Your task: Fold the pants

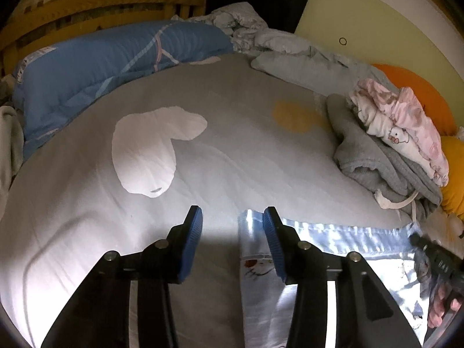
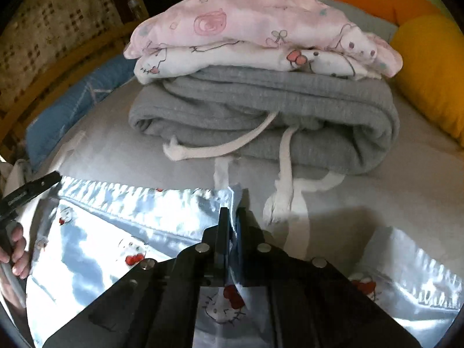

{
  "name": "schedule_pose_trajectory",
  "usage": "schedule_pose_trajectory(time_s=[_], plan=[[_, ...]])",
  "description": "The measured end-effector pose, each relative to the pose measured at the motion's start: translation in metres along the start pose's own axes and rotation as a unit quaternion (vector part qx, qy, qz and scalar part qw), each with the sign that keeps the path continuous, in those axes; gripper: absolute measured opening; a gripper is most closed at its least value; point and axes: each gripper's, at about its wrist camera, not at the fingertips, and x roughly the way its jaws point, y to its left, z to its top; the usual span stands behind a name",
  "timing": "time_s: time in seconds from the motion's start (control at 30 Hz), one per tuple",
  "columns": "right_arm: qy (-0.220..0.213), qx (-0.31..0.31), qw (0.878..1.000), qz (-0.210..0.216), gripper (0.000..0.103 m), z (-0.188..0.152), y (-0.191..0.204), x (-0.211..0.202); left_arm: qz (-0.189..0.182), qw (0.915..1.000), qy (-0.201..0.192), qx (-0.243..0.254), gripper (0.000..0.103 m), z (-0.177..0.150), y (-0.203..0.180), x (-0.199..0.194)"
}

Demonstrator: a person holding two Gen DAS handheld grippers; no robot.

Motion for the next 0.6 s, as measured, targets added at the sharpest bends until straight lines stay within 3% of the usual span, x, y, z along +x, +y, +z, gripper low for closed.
schedule_pose_trajectory(time_s=[0.1, 0.23, 0.33, 0.47, 0.53, 0.6], plan=[[-0.032, 0.015, 0.999, -0.014, 0.003, 0.004, -0.005, -0.009, 0.009, 0.9999, 0.012, 0.005, 0.043, -0.002, -0.002, 0.004], [0.036, 0.025, 0.999, -0.018, 0.003, -0.003, -0.011, 0.020, 0.041, 0.9983, 0.021, 0.035, 0.045, -0.006, -0.013, 0.011], [0.023, 0.037, 0.999, -0.014, 0.003, -0.004, -0.016, 0.014, 0.058, 0.9969, 0.021, 0.049, 0.046, -0.008, -0.018, 0.013], [0.025, 0.044, 0.999, -0.011, 0.004, -0.004, -0.024, 0.012, 0.041, 0.9983, 0.019, 0.037, 0.046, -0.006, -0.011, 0.012], [0.021, 0.040, 0.999, -0.027, 0.009, -0.004, -0.025, 0.003, 0.025, 0.9992, 0.011, 0.029, 0.046, -0.005, -0.008, 0.008], [0.014, 0.026, 0.997, -0.066, 0.027, -0.001, -0.017, -0.014, 0.003, 0.9996, -0.008, 0.028, 0.048, -0.003, -0.008, -0.001]])
